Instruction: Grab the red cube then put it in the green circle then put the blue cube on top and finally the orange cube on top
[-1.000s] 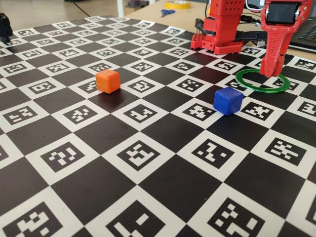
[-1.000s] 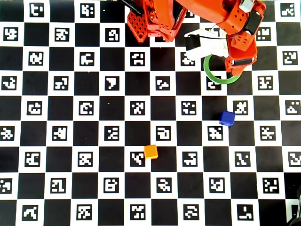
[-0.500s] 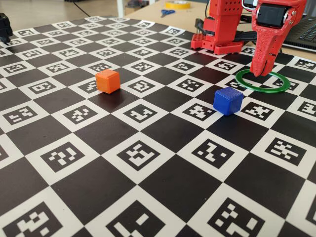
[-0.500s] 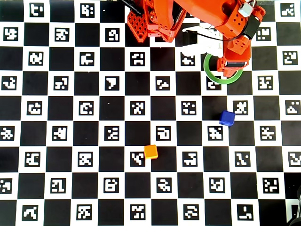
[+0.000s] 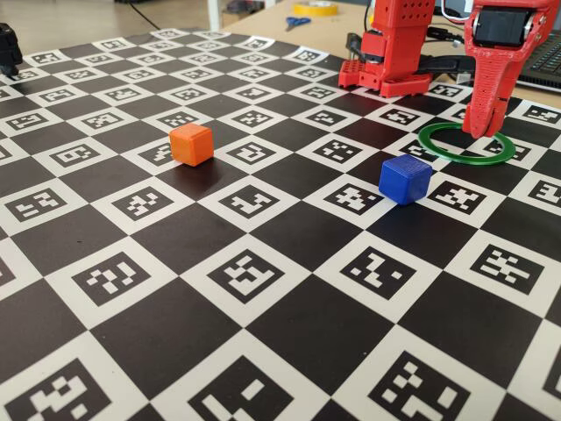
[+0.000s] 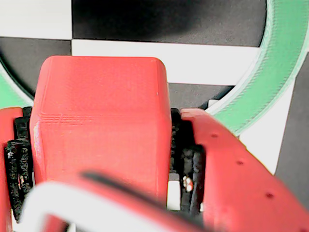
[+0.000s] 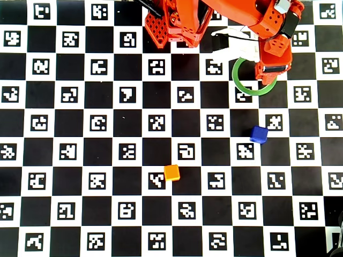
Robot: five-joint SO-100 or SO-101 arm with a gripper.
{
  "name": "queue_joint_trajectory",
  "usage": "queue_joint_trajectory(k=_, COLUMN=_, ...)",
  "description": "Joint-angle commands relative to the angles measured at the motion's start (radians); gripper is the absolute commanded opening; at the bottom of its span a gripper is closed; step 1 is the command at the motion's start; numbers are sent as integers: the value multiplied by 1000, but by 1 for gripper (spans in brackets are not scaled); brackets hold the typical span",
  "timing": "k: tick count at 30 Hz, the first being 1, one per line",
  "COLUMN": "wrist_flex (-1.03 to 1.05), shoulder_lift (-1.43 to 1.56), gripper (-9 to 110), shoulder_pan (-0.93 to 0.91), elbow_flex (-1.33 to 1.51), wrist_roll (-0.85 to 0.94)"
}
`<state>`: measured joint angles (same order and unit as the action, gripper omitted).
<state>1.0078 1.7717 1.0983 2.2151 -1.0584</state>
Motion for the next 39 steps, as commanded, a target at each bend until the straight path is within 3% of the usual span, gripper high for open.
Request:
queue_joint_trajectory(k=1, wrist_flex=5, shoulder_lift=2, gripper=2, shoulder_pan=0, elbow_flex=-18, wrist_roll=0)
queue_joint_trajectory(k=39, wrist_flex=-118, shoulder_lift=-15, gripper=1, shoulder_pan=-37, elbow_flex=100, wrist_roll=32)
